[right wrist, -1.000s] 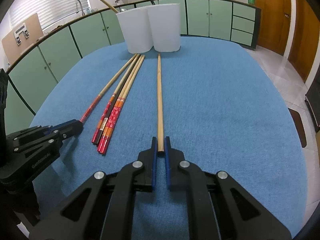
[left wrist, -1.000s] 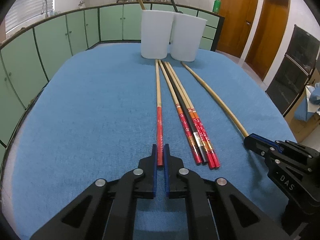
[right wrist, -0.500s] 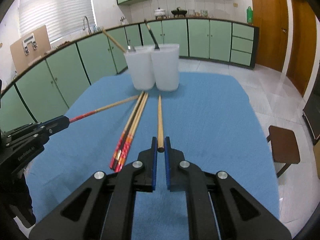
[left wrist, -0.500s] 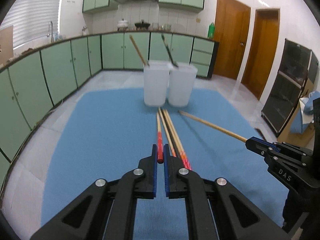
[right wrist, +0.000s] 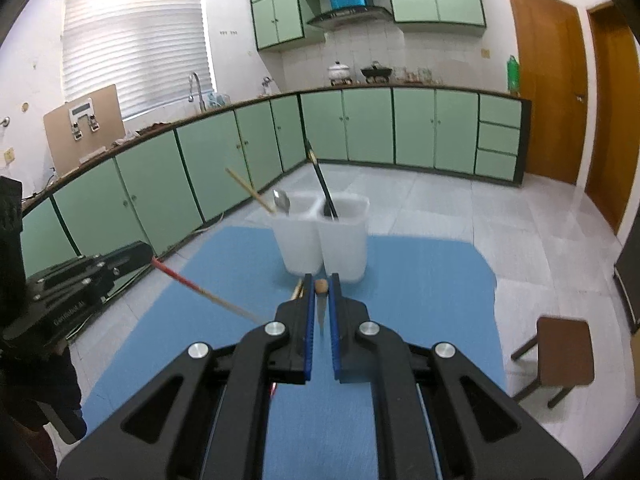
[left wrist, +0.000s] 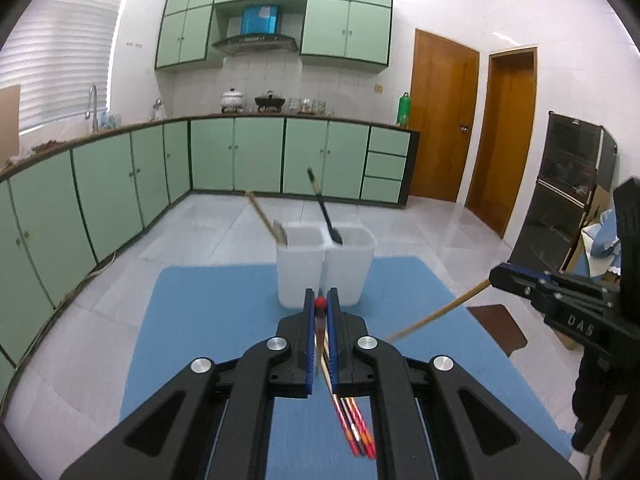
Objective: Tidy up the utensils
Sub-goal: 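Lift both chopsticks and drop them into the white utensil holder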
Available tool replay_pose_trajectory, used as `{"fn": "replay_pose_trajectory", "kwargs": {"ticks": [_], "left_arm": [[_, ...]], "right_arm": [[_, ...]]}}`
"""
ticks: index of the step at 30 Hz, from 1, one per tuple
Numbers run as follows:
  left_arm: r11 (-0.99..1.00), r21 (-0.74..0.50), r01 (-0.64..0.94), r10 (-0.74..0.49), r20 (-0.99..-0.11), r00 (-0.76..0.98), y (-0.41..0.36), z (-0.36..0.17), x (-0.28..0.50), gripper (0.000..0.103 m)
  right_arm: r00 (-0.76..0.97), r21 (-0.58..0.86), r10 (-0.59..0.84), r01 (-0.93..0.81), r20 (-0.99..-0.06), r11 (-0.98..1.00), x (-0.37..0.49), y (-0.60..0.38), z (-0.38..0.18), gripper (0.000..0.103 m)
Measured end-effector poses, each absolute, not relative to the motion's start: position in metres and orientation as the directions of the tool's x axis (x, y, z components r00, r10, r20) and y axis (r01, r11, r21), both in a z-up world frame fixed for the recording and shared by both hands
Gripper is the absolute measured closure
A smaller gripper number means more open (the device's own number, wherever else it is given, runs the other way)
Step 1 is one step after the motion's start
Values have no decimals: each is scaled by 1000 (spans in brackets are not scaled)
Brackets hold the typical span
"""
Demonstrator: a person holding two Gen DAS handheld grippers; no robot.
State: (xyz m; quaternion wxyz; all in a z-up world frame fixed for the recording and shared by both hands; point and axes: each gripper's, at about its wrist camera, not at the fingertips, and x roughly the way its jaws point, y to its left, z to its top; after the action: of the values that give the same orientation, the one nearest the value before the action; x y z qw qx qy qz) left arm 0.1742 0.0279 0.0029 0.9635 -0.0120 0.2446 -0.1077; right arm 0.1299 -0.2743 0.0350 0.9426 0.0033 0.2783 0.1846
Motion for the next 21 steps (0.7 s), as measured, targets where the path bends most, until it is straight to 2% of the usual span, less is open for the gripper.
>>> {"fn": "replay_pose_trajectory", "kwargs": {"ticks": [7,15,21], "left_arm": [[971,-74,228,-237,-449,862,22,18,194,97],[966,-56,251,-251,-415,874,21,38,208,97],[965,-38,261,-259,-330,908,17,78,231,97]], "right_arm": [[763,99,380,-388,-523,916,161,-270,66,97],[779,108,413,-413,-472,904,184,-272,108,97],[826,87,400,-400,-397,912,211,-274,146,97]]}}
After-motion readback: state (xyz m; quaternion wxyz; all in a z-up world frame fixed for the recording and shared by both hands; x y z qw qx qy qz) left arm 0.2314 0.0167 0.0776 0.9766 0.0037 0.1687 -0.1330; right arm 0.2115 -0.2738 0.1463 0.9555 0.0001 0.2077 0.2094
